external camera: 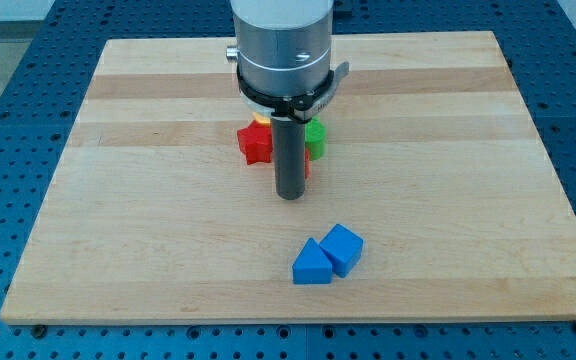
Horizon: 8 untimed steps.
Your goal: Slide the red circle closer to the group of blocks
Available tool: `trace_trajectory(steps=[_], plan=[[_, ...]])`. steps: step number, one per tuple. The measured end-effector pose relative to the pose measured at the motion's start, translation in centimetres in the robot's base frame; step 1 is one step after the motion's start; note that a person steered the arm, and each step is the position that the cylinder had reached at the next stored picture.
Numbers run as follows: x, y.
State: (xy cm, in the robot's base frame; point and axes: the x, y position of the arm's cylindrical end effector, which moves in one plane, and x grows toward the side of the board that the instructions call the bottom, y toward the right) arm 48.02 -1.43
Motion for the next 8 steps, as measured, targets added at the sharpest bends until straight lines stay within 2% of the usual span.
trace_trajectory(steps=[8], plan=[[-1.6, 0.6]])
